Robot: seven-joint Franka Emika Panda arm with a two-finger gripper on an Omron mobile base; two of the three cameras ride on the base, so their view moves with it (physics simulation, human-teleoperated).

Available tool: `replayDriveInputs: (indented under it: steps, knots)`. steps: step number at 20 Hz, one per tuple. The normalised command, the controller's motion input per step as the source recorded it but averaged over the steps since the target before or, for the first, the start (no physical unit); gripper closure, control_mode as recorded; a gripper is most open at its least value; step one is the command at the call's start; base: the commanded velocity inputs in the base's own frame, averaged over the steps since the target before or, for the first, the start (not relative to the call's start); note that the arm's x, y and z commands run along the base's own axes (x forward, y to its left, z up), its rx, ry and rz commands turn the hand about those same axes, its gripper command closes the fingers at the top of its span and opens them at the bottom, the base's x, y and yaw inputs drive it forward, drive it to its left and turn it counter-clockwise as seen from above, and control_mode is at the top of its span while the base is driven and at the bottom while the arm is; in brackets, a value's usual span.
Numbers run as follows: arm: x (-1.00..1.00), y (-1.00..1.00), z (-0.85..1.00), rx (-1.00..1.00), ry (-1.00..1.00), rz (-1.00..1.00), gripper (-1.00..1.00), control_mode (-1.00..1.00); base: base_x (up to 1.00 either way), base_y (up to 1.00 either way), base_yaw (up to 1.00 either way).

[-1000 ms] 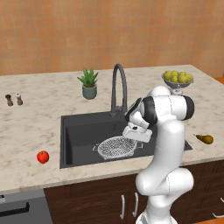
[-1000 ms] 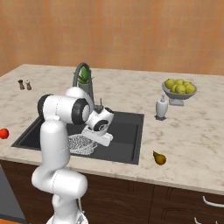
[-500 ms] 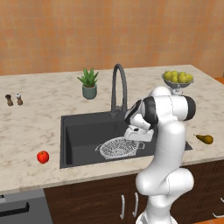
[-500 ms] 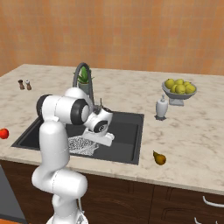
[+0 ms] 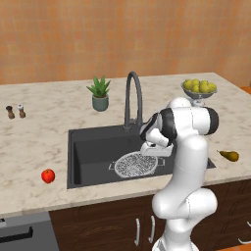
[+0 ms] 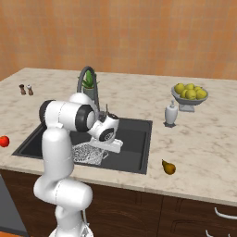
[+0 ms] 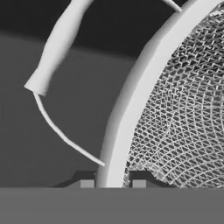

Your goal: Put the colander in the sink, put the apple, pear in the colander, and turn on the sink faucet and pour water over the colander.

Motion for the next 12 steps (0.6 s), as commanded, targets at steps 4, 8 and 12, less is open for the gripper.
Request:
replayDriveInputs:
  steps: [4,8,12]
  knots:
    - [-0.11,-0.34,-0.30,0.00,-0.10,0.15,1.00,-1.00,0.00,0.00,0.00]
    - [-0.05,-0.18,-0.33,0.00,-0.06,0.12,1.00,-1.00,0.00,0.00,0.00]
    - [-0.07,-0.21,-0.22,0.00,-0.06,0.09,-1.00,-1.00,0.00,0.00,0.00]
